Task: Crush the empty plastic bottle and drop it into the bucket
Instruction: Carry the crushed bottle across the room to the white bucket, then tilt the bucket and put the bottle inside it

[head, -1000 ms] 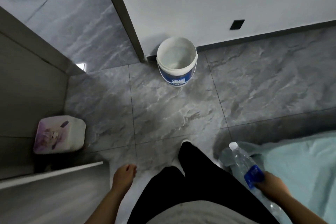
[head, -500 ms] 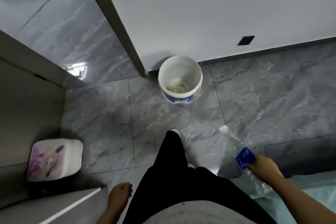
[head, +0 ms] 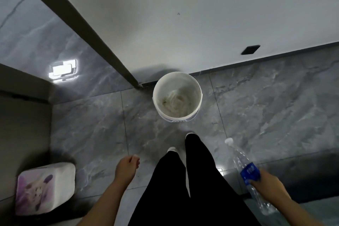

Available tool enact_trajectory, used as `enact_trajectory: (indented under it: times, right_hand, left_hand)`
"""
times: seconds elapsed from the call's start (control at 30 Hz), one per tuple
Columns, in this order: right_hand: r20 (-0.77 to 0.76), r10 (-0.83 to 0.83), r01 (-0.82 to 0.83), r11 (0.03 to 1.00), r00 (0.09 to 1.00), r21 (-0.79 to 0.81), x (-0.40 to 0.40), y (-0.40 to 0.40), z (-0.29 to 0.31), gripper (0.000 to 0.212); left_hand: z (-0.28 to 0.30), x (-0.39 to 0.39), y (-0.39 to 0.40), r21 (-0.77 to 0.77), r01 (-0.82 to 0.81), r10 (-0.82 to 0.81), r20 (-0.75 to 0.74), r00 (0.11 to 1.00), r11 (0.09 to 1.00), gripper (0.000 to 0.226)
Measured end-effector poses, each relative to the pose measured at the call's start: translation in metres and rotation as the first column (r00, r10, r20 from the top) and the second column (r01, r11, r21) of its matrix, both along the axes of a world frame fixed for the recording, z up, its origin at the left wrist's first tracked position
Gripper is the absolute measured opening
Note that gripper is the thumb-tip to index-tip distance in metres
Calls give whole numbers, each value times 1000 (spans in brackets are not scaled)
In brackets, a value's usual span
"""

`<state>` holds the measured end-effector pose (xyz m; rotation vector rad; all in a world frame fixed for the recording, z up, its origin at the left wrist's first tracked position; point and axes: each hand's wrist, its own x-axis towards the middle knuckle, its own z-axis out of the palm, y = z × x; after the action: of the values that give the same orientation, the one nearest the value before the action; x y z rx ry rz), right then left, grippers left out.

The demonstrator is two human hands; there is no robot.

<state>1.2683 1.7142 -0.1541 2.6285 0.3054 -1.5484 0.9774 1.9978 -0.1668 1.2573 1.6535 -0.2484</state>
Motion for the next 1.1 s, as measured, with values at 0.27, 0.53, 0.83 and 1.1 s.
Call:
enact_trajectory:
  times: [0.27,0.53,0.83,1.1]
  right_hand:
    - [-25,16,-11,983,1000,182,82,126,-29,35]
    - [-69,18,6,946,997,324,101,228,-94,41]
    - [-134,-12,76,872,991,484,86,304,-249,8]
    - [-148,23,56,859,989,509,75,343,-339,21]
  left_hand:
    - [-55,90,40,52,-166,167,0,986,985,37]
    - [-151,151,111,86,-287,280,85,956,954,34]
    - [-291,182,170,369,156,-117,-126,985,916,36]
    - [-367,187,175,584,85,-65,-55,996,808,31]
